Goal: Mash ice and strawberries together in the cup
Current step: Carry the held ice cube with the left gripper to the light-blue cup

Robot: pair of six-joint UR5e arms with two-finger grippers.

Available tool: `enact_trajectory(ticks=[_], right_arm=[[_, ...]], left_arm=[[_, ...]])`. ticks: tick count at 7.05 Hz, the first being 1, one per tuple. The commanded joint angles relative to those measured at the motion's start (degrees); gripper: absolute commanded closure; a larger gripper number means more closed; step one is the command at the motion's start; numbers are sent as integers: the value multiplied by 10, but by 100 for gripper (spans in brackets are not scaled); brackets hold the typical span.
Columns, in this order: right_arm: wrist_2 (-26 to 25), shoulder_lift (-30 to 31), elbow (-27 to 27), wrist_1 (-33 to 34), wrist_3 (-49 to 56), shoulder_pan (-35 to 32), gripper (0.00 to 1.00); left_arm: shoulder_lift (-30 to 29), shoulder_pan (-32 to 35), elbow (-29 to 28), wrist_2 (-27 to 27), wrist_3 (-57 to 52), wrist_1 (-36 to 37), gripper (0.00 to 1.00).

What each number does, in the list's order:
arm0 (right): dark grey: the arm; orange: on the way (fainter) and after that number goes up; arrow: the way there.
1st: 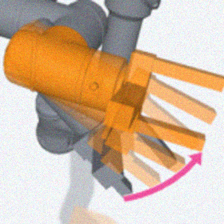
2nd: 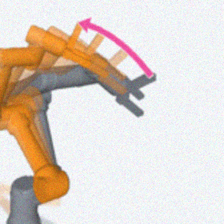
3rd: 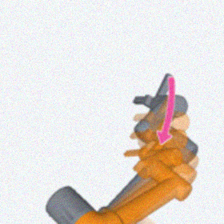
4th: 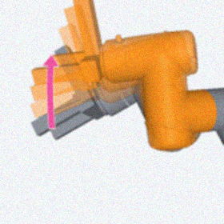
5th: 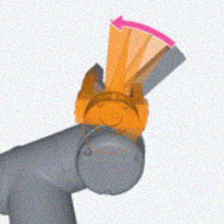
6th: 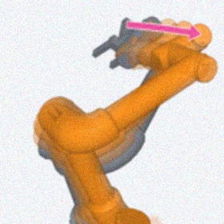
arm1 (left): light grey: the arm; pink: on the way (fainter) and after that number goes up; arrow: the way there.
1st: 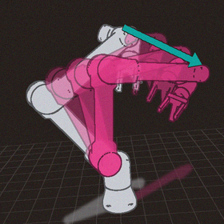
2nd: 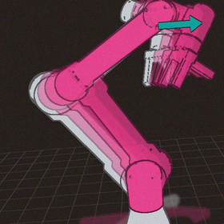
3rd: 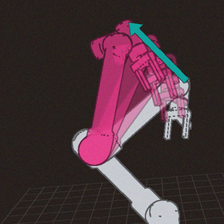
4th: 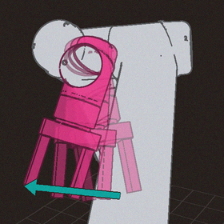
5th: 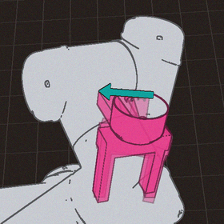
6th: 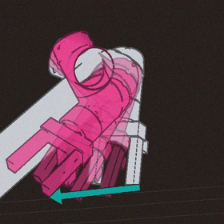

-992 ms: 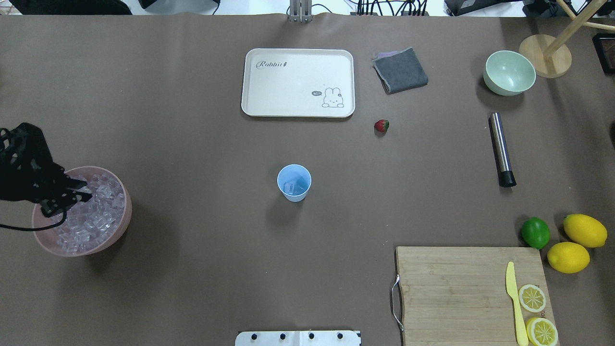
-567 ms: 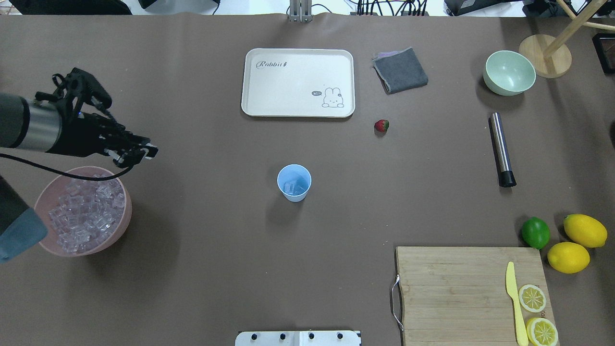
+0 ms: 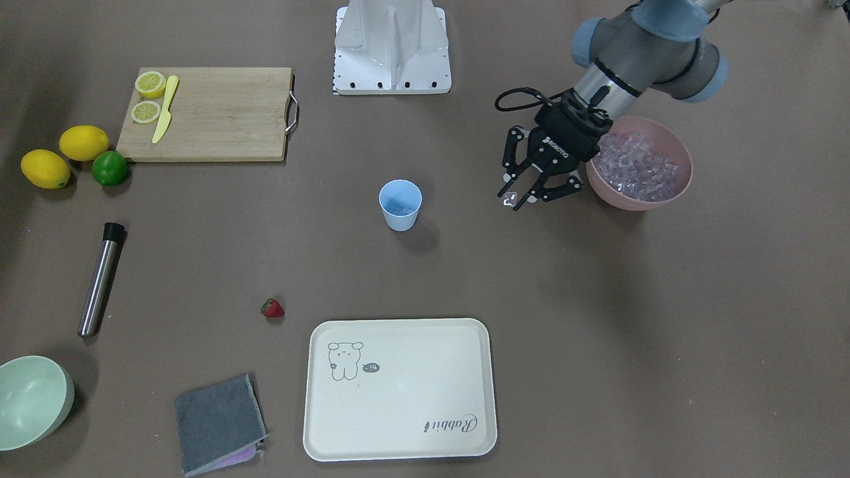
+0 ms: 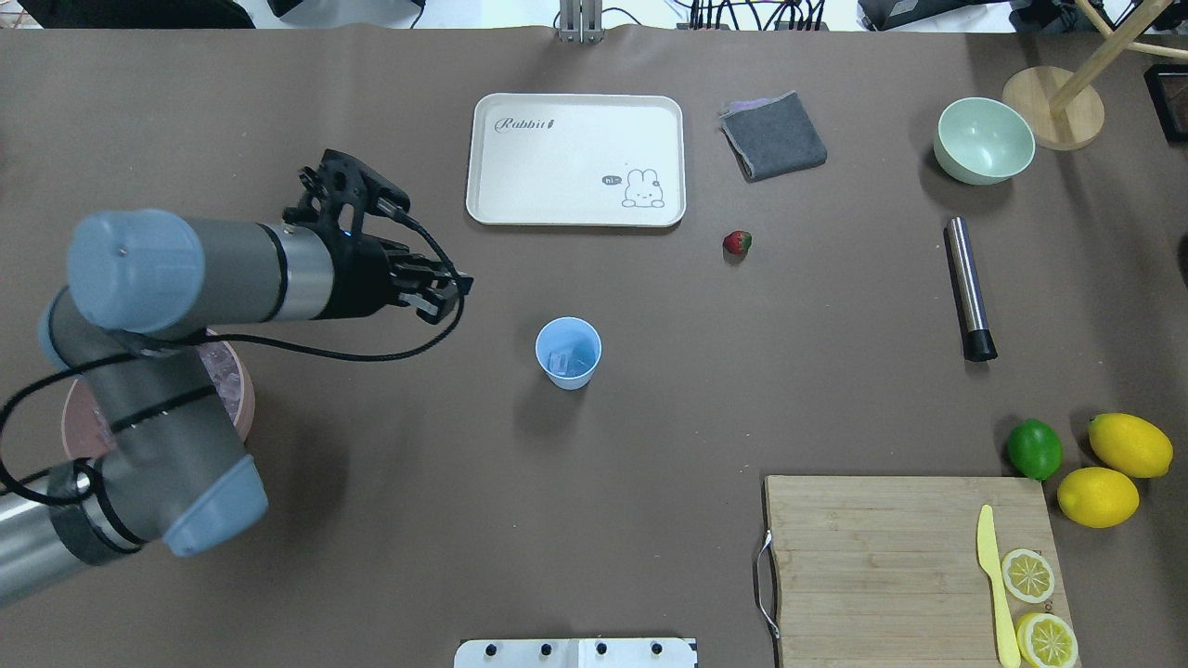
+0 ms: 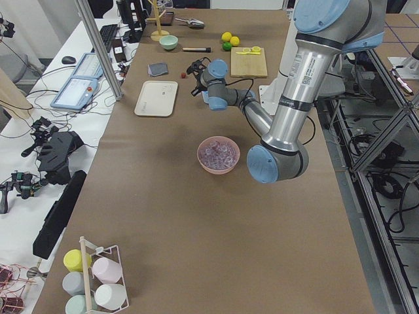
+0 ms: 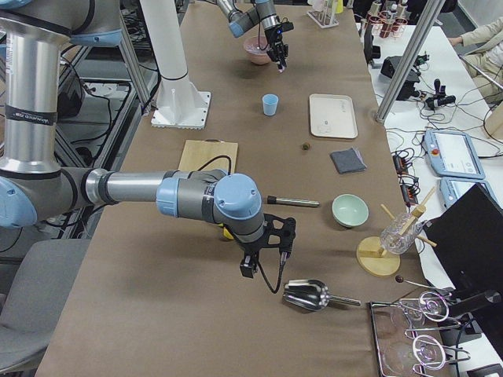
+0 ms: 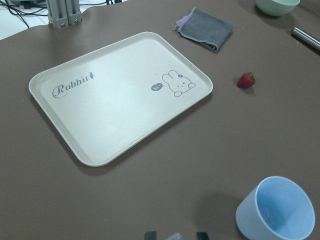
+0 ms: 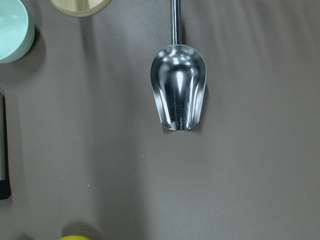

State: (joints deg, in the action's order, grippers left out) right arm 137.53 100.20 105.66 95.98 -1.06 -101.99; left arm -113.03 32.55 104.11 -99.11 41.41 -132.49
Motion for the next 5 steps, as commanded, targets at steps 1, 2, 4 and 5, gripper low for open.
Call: enact_trajectory(ticks=[1,2,4,5], right_arm=[[-2,-10,-2,1,0,6,0],[-2,-10,-3,1,0,8,0],[-2,-11,-3,1,0,11,0],[-2,-11,-3,1,0,11,0]], left_arm=[[-52,-100,-5,124,34,46,100],[-81,-112,-16,143,35,64,100],[-92,-108,-23,142,28,79,100],[-93,-99,-29,142,25,80,100]])
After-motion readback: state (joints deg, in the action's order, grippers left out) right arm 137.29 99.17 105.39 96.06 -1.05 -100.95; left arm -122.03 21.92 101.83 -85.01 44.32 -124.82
